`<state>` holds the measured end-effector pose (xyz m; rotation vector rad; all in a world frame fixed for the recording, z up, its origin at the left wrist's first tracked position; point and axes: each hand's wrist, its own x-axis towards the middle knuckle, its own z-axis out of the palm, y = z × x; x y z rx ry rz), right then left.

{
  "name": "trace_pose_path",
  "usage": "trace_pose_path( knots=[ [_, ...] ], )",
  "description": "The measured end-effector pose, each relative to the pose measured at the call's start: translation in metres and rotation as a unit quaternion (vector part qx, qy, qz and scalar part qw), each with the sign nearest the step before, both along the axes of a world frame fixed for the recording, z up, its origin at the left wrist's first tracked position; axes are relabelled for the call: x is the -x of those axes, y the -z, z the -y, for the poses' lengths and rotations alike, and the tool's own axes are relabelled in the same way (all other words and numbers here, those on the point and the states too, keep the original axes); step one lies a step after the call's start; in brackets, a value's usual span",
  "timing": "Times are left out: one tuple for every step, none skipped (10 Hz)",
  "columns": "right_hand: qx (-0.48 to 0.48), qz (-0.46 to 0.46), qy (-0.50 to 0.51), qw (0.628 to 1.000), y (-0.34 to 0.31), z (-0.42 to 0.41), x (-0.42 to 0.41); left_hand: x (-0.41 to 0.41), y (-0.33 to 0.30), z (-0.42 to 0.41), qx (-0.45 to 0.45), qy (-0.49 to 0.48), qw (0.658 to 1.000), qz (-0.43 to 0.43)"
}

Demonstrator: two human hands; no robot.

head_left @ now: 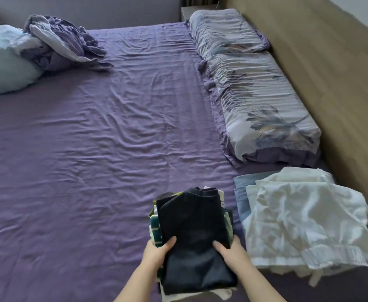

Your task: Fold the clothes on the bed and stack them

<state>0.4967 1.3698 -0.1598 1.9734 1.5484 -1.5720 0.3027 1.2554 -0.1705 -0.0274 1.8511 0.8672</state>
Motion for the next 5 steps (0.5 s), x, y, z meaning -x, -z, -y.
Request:
trace_pose_path(
  knots=[
    [-0.051,0.048,-0.038,0.997,0.005,0.011,0.004,-0.006,0.002,0.003,-0.002,0.013,0.999,-0.039],
    [-0.077,0.103,-0.084,0.988,-0.015,0.016,0.011,-0.012,-0.018,0.0,0.052,0.043,0.993,-0.092],
    [-0.124,0.11,-0.169,0.972,-0.05,0.024,0.021,-0.016,-0.054,0.004,0.087,0.095,0.98,-0.154],
    [-0.154,0.112,-0.247,0.95,-0.093,0.032,0.029,-0.019,-0.094,0.01,0.08,0.185,0.958,-0.205],
    [-0.223,0.127,-0.301,0.919,-0.138,0.03,0.035,-0.019,-0.147,0.008,0.089,0.29,0.896,-0.323]
  ],
)
